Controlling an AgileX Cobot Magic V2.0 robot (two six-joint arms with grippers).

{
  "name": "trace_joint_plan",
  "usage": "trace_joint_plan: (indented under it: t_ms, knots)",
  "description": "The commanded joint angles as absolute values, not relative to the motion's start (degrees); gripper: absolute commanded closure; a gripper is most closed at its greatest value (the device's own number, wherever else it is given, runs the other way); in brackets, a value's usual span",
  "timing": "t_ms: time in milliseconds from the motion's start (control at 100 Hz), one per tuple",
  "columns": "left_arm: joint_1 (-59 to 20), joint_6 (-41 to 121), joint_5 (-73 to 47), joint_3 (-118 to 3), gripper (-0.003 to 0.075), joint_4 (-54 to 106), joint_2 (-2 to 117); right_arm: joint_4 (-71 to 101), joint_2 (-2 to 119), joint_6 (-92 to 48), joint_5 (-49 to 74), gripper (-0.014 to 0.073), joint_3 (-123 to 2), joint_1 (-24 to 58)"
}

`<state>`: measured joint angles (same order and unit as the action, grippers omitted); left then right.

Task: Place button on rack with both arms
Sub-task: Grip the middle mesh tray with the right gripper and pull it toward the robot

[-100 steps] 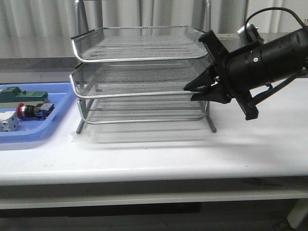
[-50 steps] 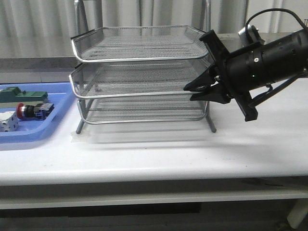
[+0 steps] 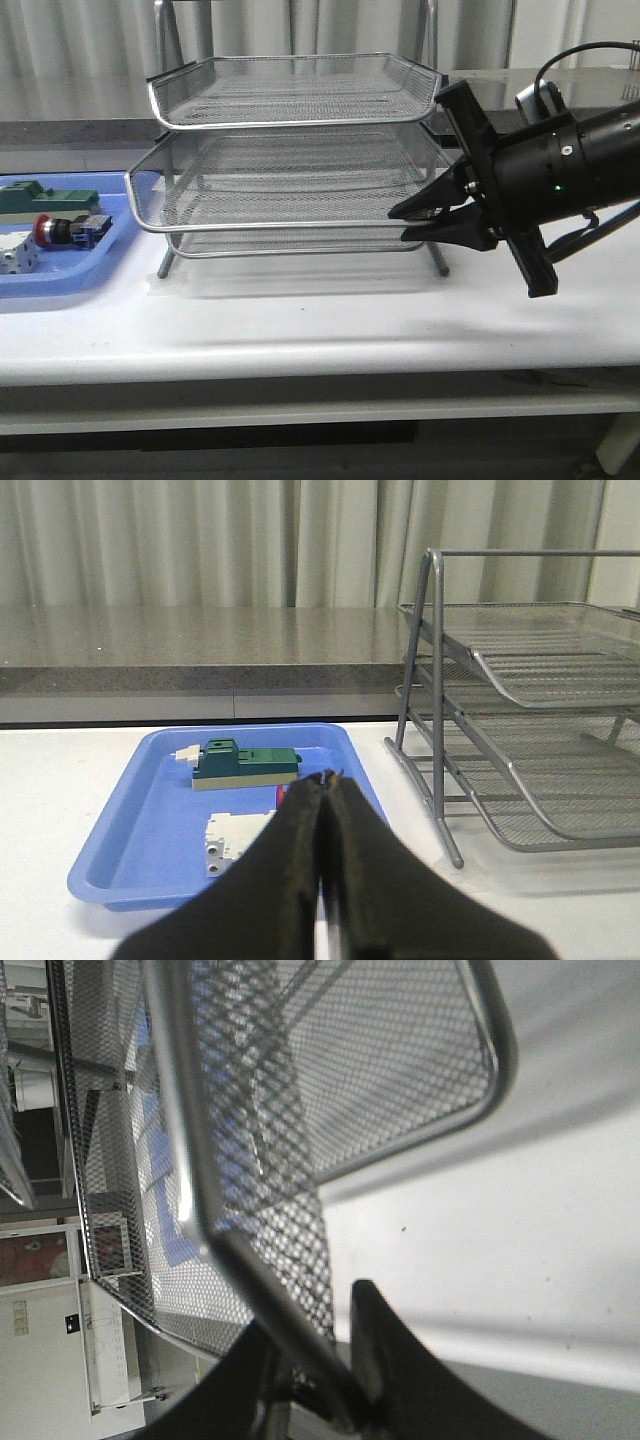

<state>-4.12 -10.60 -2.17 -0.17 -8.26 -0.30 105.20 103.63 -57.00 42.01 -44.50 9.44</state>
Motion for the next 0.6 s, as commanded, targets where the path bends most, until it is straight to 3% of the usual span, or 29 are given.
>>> trace_joint_plan:
  t_ms: [0,590]
  knots:
    - [-4.5,-11.2,2.5,3.0,0.0741,-7.9,-2.1,101.0,99.8,-59.0,45.1,0.0525,-42.3,9.9]
    - [-4.5,-11.2,2.5,3.0,0.0741,-7.9,-2.1,100.9,89.3,-59.5,43.2,0.0525,-30.4,9.9]
